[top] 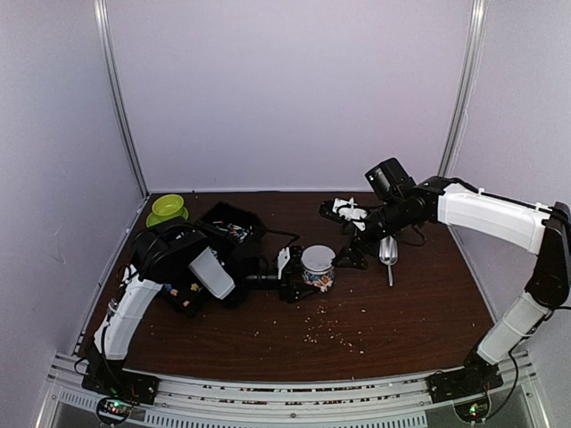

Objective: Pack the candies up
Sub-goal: Screw the box lid onto the packing bottle.

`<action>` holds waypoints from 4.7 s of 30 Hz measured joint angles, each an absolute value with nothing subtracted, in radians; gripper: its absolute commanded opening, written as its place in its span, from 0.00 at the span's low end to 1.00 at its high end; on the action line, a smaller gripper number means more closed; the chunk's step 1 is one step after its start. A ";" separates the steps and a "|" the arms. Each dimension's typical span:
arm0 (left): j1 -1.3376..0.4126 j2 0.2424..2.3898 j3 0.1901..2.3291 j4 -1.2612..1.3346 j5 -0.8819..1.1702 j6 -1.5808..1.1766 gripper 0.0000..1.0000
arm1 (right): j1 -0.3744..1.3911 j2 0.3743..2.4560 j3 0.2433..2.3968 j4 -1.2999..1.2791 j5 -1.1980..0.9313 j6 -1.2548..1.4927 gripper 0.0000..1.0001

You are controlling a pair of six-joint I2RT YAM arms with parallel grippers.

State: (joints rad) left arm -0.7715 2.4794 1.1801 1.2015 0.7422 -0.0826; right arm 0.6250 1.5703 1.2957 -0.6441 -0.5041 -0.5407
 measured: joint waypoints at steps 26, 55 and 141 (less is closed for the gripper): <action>-0.772 2.479 1.186 1.187 0.766 -0.065 0.72 | 0.619 1.889 1.497 -0.701 -0.588 -0.909 1.00; -0.772 2.479 1.188 1.184 0.766 -0.066 0.72 | 0.614 1.908 1.502 -0.682 -0.618 -0.816 0.87; -0.768 2.467 1.185 1.158 0.764 -0.061 0.73 | 0.594 1.869 1.472 -0.707 -0.673 -0.865 1.00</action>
